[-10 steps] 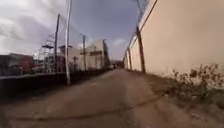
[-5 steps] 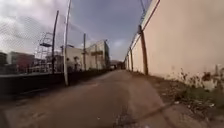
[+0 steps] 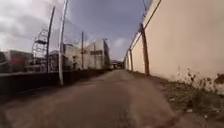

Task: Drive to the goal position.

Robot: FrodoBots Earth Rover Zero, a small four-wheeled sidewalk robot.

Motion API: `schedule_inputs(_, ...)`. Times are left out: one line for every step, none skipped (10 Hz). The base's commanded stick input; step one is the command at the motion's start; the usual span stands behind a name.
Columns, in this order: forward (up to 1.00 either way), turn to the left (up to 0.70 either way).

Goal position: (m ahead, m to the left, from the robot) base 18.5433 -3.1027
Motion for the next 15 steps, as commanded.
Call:
schedule_inputs(0.70,0.00)
schedule_inputs(0.70,0.00)
schedule_inputs(0.70,0.00)
schedule_inputs(0.70,0.00)
schedule_inputs(0.70,0.00)
schedule_inputs(0.70,0.00)
schedule_inputs(0.70,0.00)
schedule_inputs(0.70,0.00)
schedule_inputs(0.70,0.00)
schedule_inputs(0.70,0.00)
schedule_inputs(0.70,0.00)
schedule_inputs(0.70,0.00)
schedule_inputs(0.70,0.00)
schedule_inputs(0.70,0.00)
schedule_inputs(0.70,0.00)
